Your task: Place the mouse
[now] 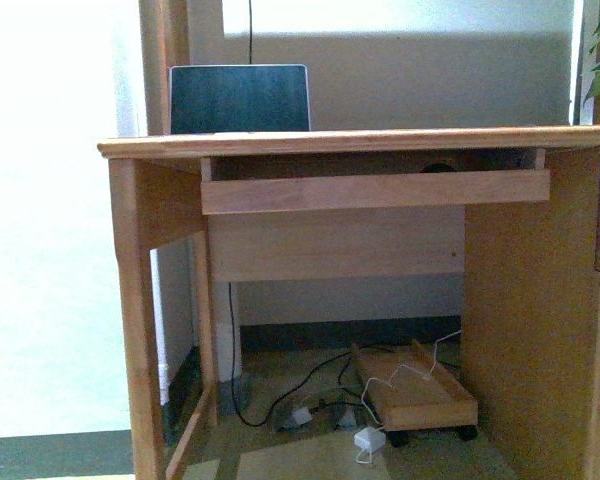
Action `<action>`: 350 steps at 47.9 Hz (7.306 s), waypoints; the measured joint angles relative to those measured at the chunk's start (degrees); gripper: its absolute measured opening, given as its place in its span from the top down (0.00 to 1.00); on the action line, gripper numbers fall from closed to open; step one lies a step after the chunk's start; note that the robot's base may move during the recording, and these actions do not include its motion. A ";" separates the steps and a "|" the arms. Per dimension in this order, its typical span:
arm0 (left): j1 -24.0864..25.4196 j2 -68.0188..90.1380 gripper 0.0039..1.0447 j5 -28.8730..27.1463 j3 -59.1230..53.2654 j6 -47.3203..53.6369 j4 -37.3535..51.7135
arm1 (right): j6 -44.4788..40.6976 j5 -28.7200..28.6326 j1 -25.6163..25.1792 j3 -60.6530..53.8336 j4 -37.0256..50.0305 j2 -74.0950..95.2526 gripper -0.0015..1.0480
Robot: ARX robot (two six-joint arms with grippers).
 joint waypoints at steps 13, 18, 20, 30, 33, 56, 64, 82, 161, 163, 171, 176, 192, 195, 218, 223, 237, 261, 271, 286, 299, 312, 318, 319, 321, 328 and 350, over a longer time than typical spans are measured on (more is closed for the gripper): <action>0.00 0.00 0.07 0.00 0.00 -0.02 0.00 | 0.00 0.00 0.00 0.00 0.00 0.00 0.07; 0.00 0.00 0.07 -0.02 0.00 0.00 0.00 | 0.00 0.00 0.00 0.00 0.00 0.00 0.07; -0.02 0.00 0.07 0.00 0.00 -0.02 0.00 | 0.00 0.00 0.00 0.00 0.00 0.00 0.07; 0.00 0.00 0.07 0.00 0.00 0.00 0.00 | 0.00 0.04 0.00 0.00 0.00 0.00 0.07; 0.00 0.00 0.07 0.00 0.00 -0.02 0.00 | 0.00 0.00 0.00 0.00 0.00 0.00 0.07; 0.00 0.00 0.07 0.02 0.00 0.00 0.00 | 0.02 0.04 0.00 0.00 0.00 0.02 0.07; 0.00 0.00 0.07 0.00 0.00 -0.02 0.00 | 0.00 0.00 0.00 0.00 0.00 0.02 0.07; -1.40 10.05 0.07 3.15 4.39 -5.01 -9.11 | 0.00 -0.04 0.00 0.00 0.00 0.02 0.07; -12.28 113.55 0.07 20.35 57.07 64.11 32.02 | 0.00 0.02 0.00 0.00 0.00 0.02 0.07; -12.28 111.01 0.07 21.88 56.37 61.99 26.86 | 0.00 0.02 0.00 0.00 0.00 0.00 0.07; -12.59 102.92 0.07 26.36 50.75 52.30 19.04 | 0.00 0.00 0.00 0.00 0.00 0.00 0.07; -12.87 96.41 0.07 29.92 44.76 40.94 18.99 | 0.00 0.00 0.00 0.00 0.00 0.00 0.07; -14.27 73.35 0.07 31.02 30.45 -1.53 22.23 | 0.00 0.02 0.00 0.00 0.00 0.02 0.07; -15.58 66.97 0.07 30.27 28.46 -8.94 22.14 | 0.00 0.00 0.00 0.00 0.00 0.00 0.07; -11.45 45.48 0.87 -11.06 8.92 -0.72 36.00 | 2.97 12.24 3.43 19.04 15.10 38.97 0.07; -9.31 41.68 0.98 -8.76 6.71 -0.46 34.21 | -0.68 10.64 5.49 26.95 15.32 52.28 0.07; -1.31 30.99 0.98 -0.50 2.80 -0.33 27.41 | -8.39 15.93 6.40 40.87 11.54 73.42 0.07; -0.26 18.88 0.98 0.00 -0.02 -0.31 18.97 | -6.93 16.70 4.63 46.62 6.78 82.75 0.07; -0.26 14.78 0.98 0.00 -0.02 -0.31 14.97 | -5.97 16.92 5.03 48.98 5.57 85.55 0.15; -0.26 10.36 0.98 0.00 -0.02 -0.31 10.56 | -5.31 15.19 5.38 50.75 1.60 84.67 0.47; -0.26 0.33 0.98 0.00 0.00 -0.28 0.22 | -2.12 14.88 9.14 62.69 -9.66 78.01 0.47; -0.26 0.26 0.68 0.00 0.00 -0.28 0.11 | 2.80 24.48 16.06 88.78 -14.45 97.98 0.47; -0.26 0.26 0.43 0.00 0.00 -0.28 0.11 | 3.76 29.24 18.69 101.59 -18.10 110.05 0.47; -0.26 0.26 0.38 0.00 0.00 -0.28 0.11 | 3.74 29.86 19.04 103.62 -18.34 111.91 0.47; -0.26 0.26 0.29 0.00 0.00 -0.28 0.11 | 3.76 30.84 19.58 106.51 -18.62 114.60 0.47; -0.26 0.26 0.07 0.00 0.00 -0.20 0.11 | 6.27 22.18 19.15 102.55 -4.92 112.85 0.07; -0.26 0.26 0.07 0.00 0.00 -0.20 0.11 | 0.50 -9.94 -4.24 41.03 10.21 64.72 0.07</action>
